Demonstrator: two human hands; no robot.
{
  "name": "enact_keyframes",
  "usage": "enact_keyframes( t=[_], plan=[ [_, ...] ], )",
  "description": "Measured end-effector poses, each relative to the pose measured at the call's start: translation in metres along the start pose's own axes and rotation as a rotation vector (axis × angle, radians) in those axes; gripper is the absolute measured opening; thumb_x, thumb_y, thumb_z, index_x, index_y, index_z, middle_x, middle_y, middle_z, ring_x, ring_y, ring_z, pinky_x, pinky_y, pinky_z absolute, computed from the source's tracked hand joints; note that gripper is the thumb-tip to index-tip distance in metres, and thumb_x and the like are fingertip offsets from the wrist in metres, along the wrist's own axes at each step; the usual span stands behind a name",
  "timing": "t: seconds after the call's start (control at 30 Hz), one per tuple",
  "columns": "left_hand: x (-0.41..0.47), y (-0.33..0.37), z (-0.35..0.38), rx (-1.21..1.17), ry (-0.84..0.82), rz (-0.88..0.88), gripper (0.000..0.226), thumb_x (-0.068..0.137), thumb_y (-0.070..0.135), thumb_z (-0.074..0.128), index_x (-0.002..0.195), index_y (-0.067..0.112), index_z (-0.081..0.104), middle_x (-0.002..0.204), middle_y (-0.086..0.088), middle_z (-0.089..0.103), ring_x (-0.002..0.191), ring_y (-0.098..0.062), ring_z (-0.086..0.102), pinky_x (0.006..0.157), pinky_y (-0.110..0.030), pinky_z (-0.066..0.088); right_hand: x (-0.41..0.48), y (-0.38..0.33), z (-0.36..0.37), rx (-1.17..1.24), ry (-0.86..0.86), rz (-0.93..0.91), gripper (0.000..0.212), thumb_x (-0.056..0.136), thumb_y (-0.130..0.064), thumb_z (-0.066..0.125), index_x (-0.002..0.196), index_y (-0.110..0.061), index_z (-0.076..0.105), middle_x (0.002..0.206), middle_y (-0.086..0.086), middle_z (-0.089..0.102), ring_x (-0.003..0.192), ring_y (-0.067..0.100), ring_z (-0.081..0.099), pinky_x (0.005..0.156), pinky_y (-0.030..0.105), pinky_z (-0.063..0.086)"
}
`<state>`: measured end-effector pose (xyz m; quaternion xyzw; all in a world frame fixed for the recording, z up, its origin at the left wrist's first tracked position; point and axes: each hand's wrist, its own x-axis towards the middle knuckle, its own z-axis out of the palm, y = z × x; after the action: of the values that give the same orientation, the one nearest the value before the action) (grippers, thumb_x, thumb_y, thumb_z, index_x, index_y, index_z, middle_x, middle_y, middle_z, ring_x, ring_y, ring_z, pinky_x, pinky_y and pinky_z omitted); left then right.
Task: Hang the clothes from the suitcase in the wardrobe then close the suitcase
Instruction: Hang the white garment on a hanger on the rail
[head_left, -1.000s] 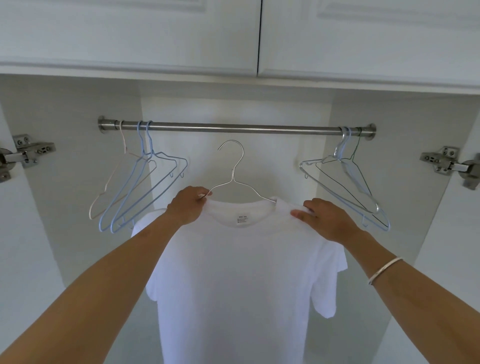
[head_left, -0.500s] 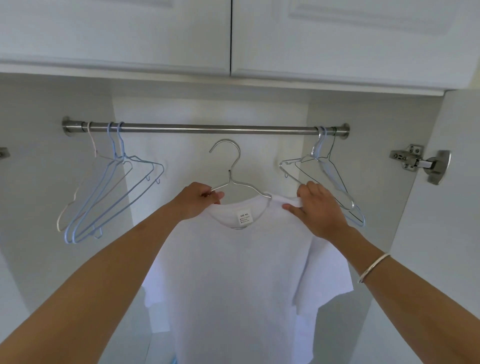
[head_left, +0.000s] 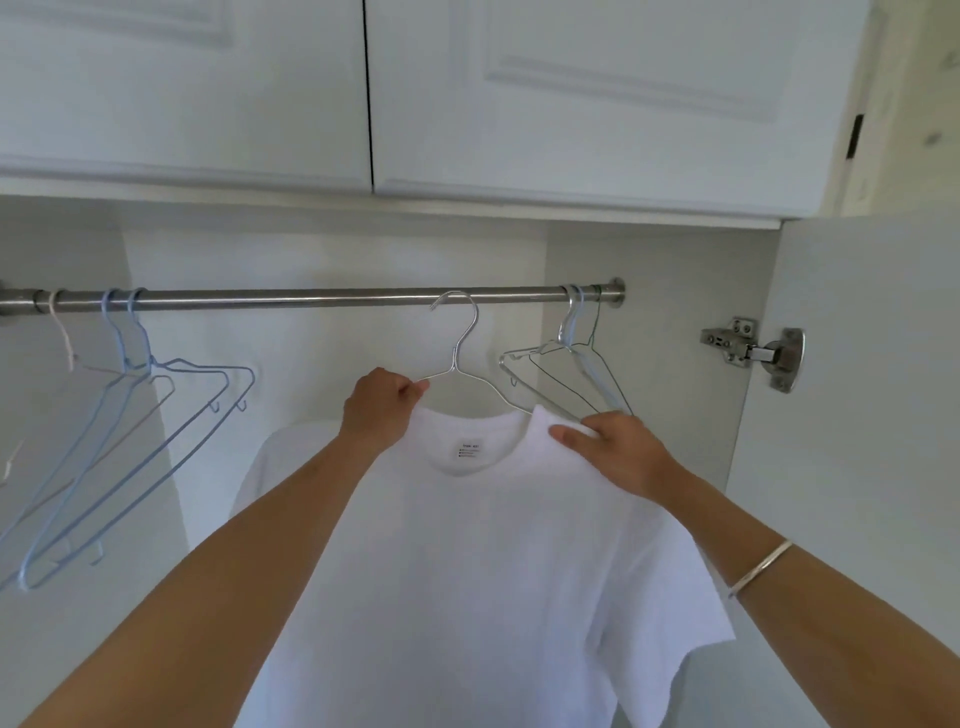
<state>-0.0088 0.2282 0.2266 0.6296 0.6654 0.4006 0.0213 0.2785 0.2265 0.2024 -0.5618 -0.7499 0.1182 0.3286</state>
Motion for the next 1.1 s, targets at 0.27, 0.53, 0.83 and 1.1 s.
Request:
enact_keyframes(
  t=[0.27, 0.53, 0.83, 1.1],
  plan=[
    [0.006, 0.088, 0.029, -0.491, -0.206, 0.026, 0.02, 0.096, 0.024, 0.049, 0.104, 0.011, 0.061, 0.098, -0.005, 0.059, 0.08, -0.017, 0.058, 0.077, -0.03, 0.047, 0.03, -0.014, -0.023, 0.039, 0.152, 0.167, 0.056, 0.086, -0.056, 0.057, 0.053, -0.015, 0.037, 0.054, 0.0, 0.042, 0.055, 0.02, 0.045, 0.055, 0.031, 0.035],
    [0.012, 0.128, 0.058, -0.772, -0.564, -0.09, 0.027, 0.1, 0.027, 0.044, 0.122, 0.019, 0.057, 0.113, 0.002, 0.056, 0.104, -0.012, 0.052, 0.097, -0.034, 0.05, 0.058, -0.036, -0.011, 0.161, 0.162, 0.268, 0.062, 0.085, -0.069, 0.046, 0.059, -0.013, 0.044, 0.06, 0.001, 0.047, 0.06, 0.022, 0.049, 0.055, 0.03, 0.035],
    [0.029, 0.117, 0.084, -0.775, -0.594, -0.228, 0.037, 0.096, 0.024, 0.046, 0.132, 0.014, 0.053, 0.133, -0.003, 0.053, 0.121, -0.016, 0.05, 0.094, -0.034, 0.051, 0.073, -0.021, 0.01, 0.204, 0.089, 0.298, 0.048, 0.098, -0.048, 0.041, 0.064, -0.014, 0.041, 0.067, 0.0, 0.045, 0.071, 0.023, 0.048, 0.058, 0.028, 0.033],
    [0.024, 0.128, 0.11, -0.826, -0.663, -0.244, 0.029, 0.097, 0.011, 0.041, 0.078, 0.032, 0.05, 0.106, 0.006, 0.047, 0.111, -0.013, 0.045, 0.098, -0.034, 0.048, 0.083, 0.014, 0.013, 0.267, 0.103, 0.436, 0.052, 0.1, -0.041, 0.038, 0.116, 0.005, 0.056, 0.107, 0.017, 0.058, 0.091, 0.027, 0.052, 0.076, 0.028, 0.037]
  ],
)
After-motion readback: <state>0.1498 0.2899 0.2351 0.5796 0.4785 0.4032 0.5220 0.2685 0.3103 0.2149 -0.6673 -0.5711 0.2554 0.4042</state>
